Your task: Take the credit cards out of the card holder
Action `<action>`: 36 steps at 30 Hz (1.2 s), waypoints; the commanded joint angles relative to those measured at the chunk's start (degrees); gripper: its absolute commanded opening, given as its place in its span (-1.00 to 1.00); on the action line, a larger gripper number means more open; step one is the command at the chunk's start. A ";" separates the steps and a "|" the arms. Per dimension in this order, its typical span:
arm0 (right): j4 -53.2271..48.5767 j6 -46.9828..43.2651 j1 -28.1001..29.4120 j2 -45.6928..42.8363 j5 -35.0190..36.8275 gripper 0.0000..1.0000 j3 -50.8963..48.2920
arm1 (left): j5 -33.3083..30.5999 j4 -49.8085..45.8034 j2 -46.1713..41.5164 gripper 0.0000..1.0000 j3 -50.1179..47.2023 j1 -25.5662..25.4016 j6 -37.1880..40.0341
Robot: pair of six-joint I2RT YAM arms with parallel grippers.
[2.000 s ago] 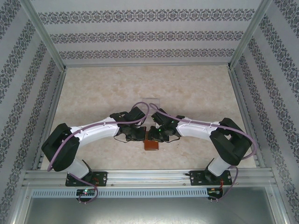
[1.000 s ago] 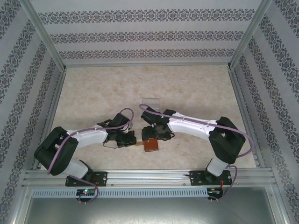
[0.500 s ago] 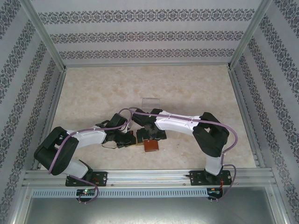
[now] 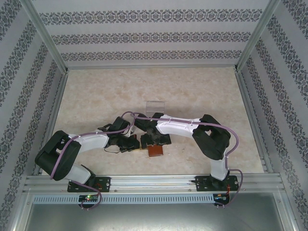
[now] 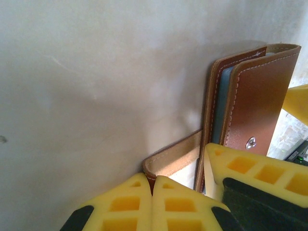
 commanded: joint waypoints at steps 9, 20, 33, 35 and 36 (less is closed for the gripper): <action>-3.26 0.40 0.59 -0.60 2.68 0.94 1.53 | -0.06 -1.37 -0.55 -1.00 -1.12 0.96 1.73; -5.61 -0.03 0.59 -3.00 4.07 0.93 2.10 | -0.22 -1.76 -0.51 -1.00 -0.77 1.01 1.85; -9.56 -0.55 0.59 -6.58 7.41 0.92 2.52 | -0.55 -3.59 -0.86 -1.00 0.18 0.98 1.96; -10.31 -0.71 0.50 -7.26 8.09 0.91 2.57 | -0.68 -3.71 -0.83 -1.00 0.29 1.01 1.96; -10.64 -0.81 0.50 -7.53 8.31 0.91 2.58 | -0.72 -3.86 -0.86 -1.00 0.37 0.97 1.95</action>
